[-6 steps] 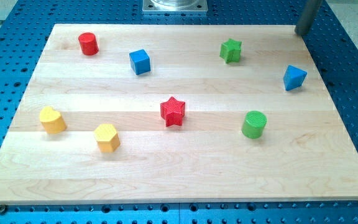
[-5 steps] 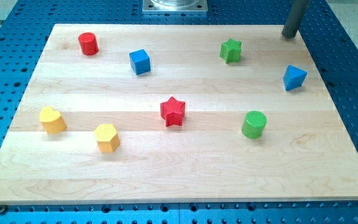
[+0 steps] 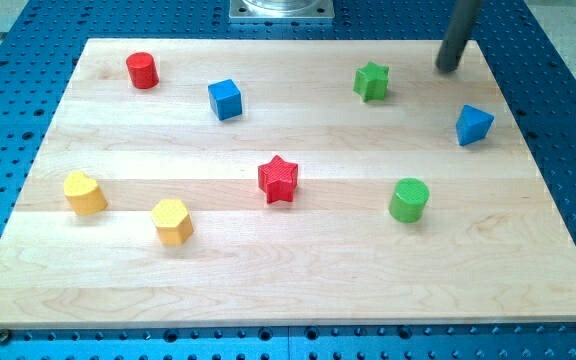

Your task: Move the green star into the green circle

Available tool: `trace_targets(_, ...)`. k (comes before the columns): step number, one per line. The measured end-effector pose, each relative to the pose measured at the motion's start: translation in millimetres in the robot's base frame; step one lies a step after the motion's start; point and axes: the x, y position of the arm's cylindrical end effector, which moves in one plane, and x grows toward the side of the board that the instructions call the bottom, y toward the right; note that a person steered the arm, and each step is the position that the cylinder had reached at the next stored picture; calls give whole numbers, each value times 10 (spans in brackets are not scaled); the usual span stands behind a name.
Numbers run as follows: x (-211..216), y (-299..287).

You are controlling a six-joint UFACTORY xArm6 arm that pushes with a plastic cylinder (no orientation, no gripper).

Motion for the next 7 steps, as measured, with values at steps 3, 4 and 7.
trace_targets(3, 180, -507)
trace_targets(4, 536, -845)
trace_targets(7, 402, -999)
